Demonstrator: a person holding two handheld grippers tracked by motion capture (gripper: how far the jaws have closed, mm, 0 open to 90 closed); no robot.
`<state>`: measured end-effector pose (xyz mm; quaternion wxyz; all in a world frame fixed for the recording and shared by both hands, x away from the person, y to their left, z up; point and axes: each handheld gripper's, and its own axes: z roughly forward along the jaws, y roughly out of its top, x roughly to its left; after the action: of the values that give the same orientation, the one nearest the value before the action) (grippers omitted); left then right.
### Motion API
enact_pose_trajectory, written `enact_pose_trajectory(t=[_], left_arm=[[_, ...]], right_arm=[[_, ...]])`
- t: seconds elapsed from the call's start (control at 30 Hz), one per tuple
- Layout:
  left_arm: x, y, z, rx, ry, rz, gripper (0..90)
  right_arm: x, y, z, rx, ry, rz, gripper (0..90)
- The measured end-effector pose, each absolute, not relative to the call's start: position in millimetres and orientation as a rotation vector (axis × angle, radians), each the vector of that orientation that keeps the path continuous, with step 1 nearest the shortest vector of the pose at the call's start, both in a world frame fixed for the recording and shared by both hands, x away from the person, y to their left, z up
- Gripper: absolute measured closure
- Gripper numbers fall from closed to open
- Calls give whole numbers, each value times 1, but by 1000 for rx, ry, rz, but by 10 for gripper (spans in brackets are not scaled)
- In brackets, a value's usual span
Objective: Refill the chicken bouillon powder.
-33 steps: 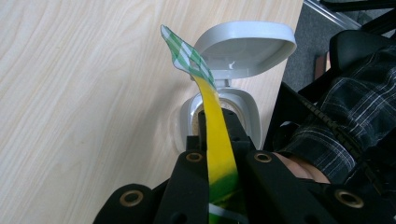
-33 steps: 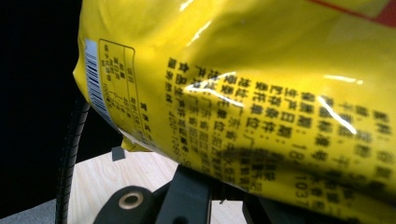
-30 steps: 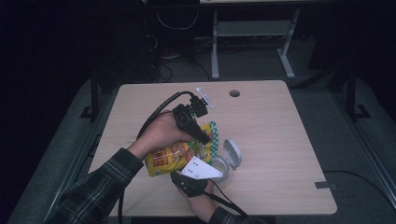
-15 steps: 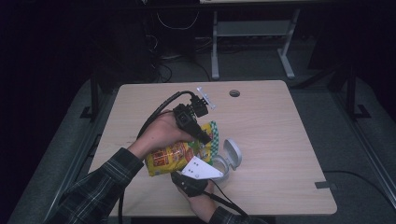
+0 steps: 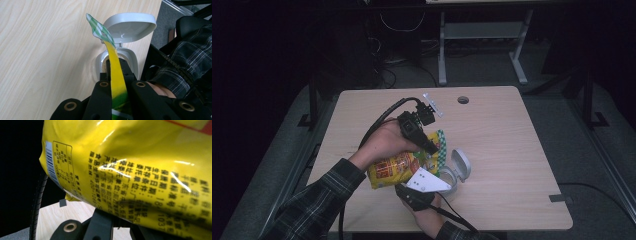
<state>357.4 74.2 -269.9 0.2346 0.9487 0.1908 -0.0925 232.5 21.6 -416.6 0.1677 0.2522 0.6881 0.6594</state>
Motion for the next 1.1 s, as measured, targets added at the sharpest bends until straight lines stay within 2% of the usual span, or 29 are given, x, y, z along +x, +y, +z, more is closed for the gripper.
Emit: enact_pose_trajectory(t=[1.1], left_arm=[[358,74,-270,2611,535,-250,900]], right_arm=[[234,22,-417,717,1960,1890,898]])
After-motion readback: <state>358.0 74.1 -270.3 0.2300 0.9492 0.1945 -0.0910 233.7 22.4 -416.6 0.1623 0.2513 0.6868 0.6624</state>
